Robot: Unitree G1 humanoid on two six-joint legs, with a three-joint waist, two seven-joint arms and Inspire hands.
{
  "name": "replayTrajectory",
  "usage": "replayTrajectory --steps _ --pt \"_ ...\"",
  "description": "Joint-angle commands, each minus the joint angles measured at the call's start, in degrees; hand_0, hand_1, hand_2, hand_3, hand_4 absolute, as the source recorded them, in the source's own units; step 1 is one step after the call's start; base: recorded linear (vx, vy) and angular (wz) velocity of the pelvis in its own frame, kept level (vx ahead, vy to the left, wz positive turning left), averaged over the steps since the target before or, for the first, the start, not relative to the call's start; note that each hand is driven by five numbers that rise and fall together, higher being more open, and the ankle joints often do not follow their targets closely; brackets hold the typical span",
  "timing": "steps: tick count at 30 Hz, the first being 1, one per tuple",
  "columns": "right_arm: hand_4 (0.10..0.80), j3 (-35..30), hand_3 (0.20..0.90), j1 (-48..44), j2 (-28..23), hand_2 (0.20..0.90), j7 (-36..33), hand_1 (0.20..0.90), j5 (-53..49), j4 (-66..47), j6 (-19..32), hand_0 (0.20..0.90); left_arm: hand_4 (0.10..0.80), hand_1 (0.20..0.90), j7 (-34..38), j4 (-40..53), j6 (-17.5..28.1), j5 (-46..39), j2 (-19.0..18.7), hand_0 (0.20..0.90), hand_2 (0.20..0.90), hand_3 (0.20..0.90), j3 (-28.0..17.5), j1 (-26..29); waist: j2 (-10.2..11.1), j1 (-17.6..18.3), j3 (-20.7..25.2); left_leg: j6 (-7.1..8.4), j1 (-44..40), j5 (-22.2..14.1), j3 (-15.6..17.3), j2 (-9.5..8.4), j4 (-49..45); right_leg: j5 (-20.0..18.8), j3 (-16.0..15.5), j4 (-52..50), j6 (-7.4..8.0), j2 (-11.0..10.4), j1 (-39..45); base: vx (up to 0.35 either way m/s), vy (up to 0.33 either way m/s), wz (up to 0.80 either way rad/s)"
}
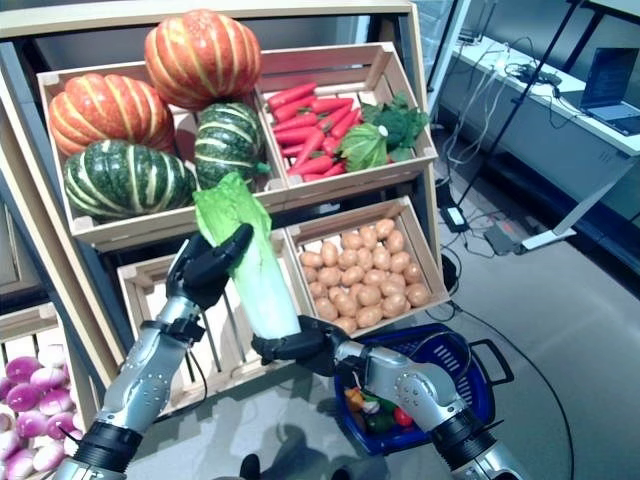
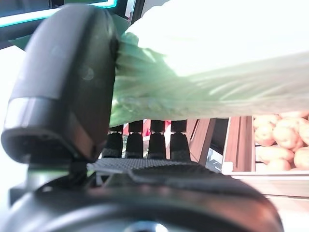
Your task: Put vegetables into the basket
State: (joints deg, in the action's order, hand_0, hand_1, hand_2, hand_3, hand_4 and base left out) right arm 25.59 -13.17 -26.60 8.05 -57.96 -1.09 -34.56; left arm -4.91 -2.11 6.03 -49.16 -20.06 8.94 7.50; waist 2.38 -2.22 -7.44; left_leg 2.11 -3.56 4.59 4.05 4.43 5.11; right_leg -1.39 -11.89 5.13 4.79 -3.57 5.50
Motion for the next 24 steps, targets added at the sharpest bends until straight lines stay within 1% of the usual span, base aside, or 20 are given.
replayTrajectory --steps 1,2,3,4,10,15,24 --pt "0.400 -2.74 0.300 -4.54 4.63 0.300 0.37 0.300 -8.98 -4.24 5.46 0.300 0.494 0.441 -4.44 3.38 3.28 0.25 -1.40 0.441 0.441 0.441 2.94 8.24 1.66 -0.17 4.64 2.19 -1.76 -4.30 -1.86 0.36 -0.11 -1.51 0.25 -0.13 2.76 -4.19 1.03 0.000 0.000 0.00" --pt "0.400 -2.80 0.300 -4.57 4.62 0.300 0.30 0.300 -9.09 -4.28 5.70 0.300 0.565 0.547 -4.62 3.46 3.01 0.08 -1.52 0.547 0.547 0.547 2.97 8.23 1.66 -0.18 4.62 2.17 -1.76 -4.32 -1.87 0.34 -0.11 -1.49 0.28 -0.13 2.77 -4.18 1.04 0.000 0.000 0.00" --pt "0.400 -2.87 0.300 -4.53 4.64 0.300 0.28 0.300 -9.21 -4.34 6.15 0.300 0.731 0.796 -4.86 3.48 2.76 0.07 -1.62 0.796 0.796 0.796 3.05 8.20 1.63 -0.18 4.61 2.15 -1.75 -4.34 -1.87 0.29 -0.11 -1.46 0.33 -0.13 2.77 -4.16 1.05 0.000 0.000 0.00" --pt "0.400 -2.90 0.300 -4.54 4.67 0.300 0.22 0.300 -9.36 -4.32 6.28 0.300 0.800 0.900 -4.91 3.43 2.75 0.16 -1.58 0.900 0.900 0.900 3.08 8.18 1.63 -0.17 4.60 2.16 -1.73 -4.34 -1.86 0.29 -0.11 -1.47 0.37 -0.13 2.77 -4.15 1.02 0.000 0.000 0.00" --pt "0.400 -4.50 0.300 -3.78 4.49 0.300 -0.64 0.300 -10.27 -4.41 8.56 0.300 0.800 0.900 -6.12 3.59 1.73 -0.82 -1.99 0.900 0.900 0.900 2.95 7.82 1.41 0.09 4.66 2.12 -1.68 -4.39 -1.54 0.39 -0.11 -1.49 0.57 -0.13 2.86 -4.18 0.88 0.000 0.000 0.00" --pt "0.400 -6.90 0.300 -2.86 3.50 0.300 -0.53 0.300 -11.18 -5.20 11.67 0.300 0.800 0.900 -6.96 3.87 0.52 -0.98 -2.64 0.900 0.900 0.900 2.76 7.30 1.36 0.54 4.59 2.05 -1.70 -4.59 -1.37 0.42 -0.11 -1.49 1.03 -0.13 2.88 -4.02 0.66 0.000 0.000 0.00" --pt "0.400 -12.45 0.300 -1.70 2.90 0.300 -1.15 0.300 -11.74 -7.03 19.62 0.300 0.800 0.900 -9.42 3.58 -1.09 -2.03 -3.33 0.900 0.900 0.900 1.81 6.34 1.08 1.45 4.83 1.65 -1.50 -4.67 -0.55 0.49 -0.11 -1.71 2.33 -0.13 2.82 -3.75 -0.09 -0.018 0.010 -0.05"
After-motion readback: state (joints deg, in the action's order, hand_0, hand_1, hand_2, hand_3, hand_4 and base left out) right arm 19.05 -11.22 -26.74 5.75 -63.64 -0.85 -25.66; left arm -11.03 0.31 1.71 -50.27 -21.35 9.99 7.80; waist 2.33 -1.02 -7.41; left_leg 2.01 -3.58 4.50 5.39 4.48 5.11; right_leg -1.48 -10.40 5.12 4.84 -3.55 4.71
